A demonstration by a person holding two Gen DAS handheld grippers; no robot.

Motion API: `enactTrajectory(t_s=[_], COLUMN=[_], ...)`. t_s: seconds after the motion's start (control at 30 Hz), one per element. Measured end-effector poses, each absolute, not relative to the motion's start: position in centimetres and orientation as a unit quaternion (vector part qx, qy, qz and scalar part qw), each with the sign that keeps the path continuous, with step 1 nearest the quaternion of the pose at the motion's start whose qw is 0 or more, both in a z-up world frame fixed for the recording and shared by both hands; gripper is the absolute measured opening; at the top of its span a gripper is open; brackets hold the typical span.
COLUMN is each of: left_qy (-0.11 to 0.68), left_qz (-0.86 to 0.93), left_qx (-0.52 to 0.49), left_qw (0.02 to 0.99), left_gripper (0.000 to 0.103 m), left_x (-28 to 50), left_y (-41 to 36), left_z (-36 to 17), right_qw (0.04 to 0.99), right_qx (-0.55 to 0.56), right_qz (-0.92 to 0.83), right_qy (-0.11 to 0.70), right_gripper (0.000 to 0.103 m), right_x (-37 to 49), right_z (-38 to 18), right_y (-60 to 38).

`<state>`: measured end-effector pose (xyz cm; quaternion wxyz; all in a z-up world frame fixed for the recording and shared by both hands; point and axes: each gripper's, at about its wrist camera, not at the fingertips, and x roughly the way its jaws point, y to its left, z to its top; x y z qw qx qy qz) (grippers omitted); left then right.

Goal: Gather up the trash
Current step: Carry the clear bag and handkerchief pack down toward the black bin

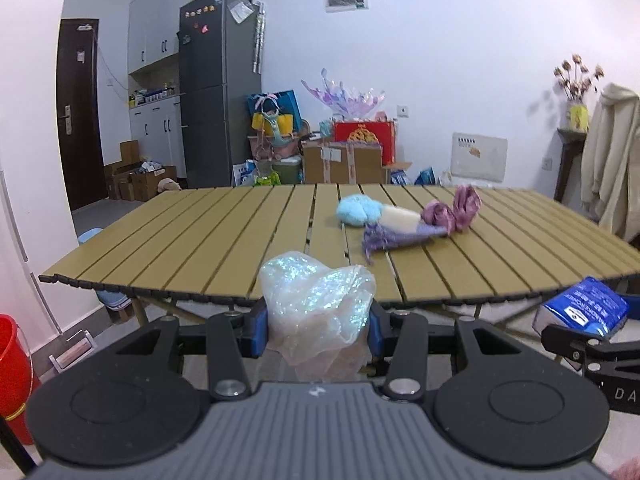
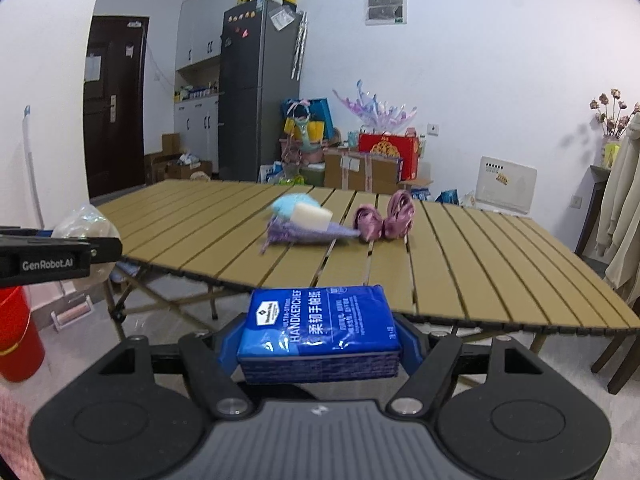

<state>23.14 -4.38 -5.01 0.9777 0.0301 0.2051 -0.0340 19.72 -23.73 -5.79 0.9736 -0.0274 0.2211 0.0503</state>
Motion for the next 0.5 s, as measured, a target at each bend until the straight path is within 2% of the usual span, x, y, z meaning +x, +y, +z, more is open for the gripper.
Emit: enactTrajectory(t_s=[0.5], left_qy=[0.254], left_qz=[-0.036], left_qx=[0.051], left_qw=[0.965], left_gripper=[0.046], left_x=[21.0], left_y=[-3.6], left_z=[-9.4], right_qw=[0.955], right_qx=[-0.026], right_qz=[0.056], right_qy=[0.292], right_gripper=[0.073], right_x=[17.9], right_z=[-11.0], right_y=[-22.3])
